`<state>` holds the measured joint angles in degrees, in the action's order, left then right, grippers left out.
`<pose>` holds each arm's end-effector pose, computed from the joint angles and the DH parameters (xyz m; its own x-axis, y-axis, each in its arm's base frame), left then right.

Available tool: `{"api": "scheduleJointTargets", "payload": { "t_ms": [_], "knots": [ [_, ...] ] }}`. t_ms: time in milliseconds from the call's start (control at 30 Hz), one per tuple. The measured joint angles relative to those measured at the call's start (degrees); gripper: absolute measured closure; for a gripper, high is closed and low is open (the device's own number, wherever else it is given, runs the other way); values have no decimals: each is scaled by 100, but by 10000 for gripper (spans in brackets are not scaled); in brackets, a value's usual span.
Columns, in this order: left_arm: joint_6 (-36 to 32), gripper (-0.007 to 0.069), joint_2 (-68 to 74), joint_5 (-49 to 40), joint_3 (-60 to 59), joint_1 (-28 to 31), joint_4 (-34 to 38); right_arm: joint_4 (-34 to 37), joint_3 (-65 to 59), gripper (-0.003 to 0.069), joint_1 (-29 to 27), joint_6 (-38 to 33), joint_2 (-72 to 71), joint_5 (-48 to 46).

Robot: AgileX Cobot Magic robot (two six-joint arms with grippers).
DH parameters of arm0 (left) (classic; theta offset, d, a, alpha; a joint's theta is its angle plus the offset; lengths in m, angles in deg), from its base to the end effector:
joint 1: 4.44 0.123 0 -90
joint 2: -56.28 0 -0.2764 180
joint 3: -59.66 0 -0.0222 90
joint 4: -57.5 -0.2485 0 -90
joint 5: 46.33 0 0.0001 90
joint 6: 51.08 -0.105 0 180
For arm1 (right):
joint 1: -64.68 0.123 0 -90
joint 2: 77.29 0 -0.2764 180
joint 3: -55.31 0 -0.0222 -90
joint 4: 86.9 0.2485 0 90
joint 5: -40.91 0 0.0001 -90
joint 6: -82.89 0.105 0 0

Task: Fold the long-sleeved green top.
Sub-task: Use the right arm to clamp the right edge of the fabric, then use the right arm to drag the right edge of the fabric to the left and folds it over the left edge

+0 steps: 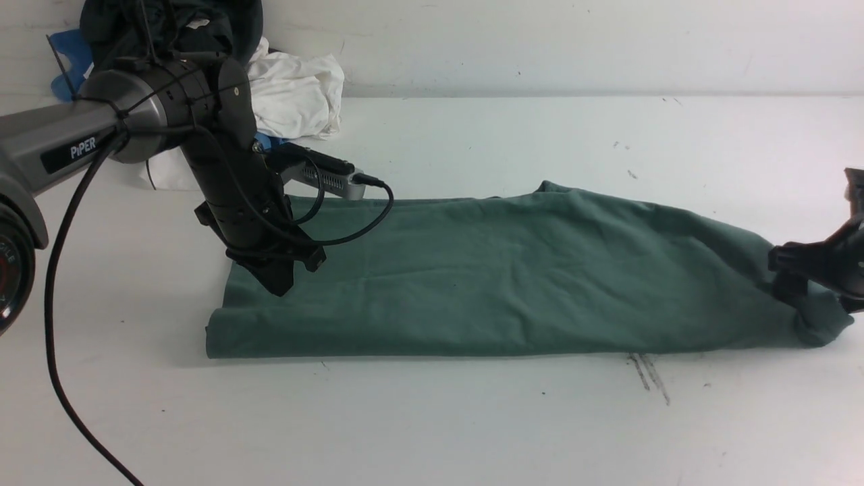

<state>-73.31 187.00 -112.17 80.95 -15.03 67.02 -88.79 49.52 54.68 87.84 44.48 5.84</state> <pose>0.4208 -0.0948 0.1674 -0.8685 0.4782 -0.1304 0.4923 0.8627 -0.1152 0.3811 -0.0692 0.1239 -0.9275 0.2238 -0.2993 0.2347 0.9721 -0.0003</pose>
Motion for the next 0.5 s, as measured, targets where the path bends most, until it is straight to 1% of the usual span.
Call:
{"api": "scheduleJointTargets", "payload": {
  "t_ms": [133, 167, 200, 233, 267, 300, 367, 400, 467, 500],
  "knots": [
    [-19, 632, 5, 0, 0, 0, 0, 64, 0, 211, 0, -33, 0, 0],
    [-31, 632, 5, 0, 0, 0, 0, 87, 0, 283, 0, -82, 1, 0],
    [-37, 632, 5, 0, 0, 0, 0, 88, 0, 330, 0, -118, 1, 0],
    [-43, 632, 5, 6, 0, 0, 0, 88, 0, 393, 0, -168, 1, -5],
    [-43, 632, 5, 6, 0, 0, 0, 88, 2, 407, 0, -188, 1, -5],
    [-76, 632, 5, 6, 0, 0, -6, 74, 2, 528, 0, -282, 1, -29],
    [-83, 632, 5, 6, 0, 0, -25, -58, 2, 608, 0, -348, -35, -99],
    [-96, 632, -9, 6, 0, 0, -24, -164, 2, 623, 0, -359, -75, -183],
    [-102, 632, -80, 6, 0, 0, -32, -446, -16, 628, 0, -352, -210, -403],
    [-101, 632, -93, 6, 0, 0, -41, -477, -16, 628, 0, -352, -249, -423]
  ]
}}
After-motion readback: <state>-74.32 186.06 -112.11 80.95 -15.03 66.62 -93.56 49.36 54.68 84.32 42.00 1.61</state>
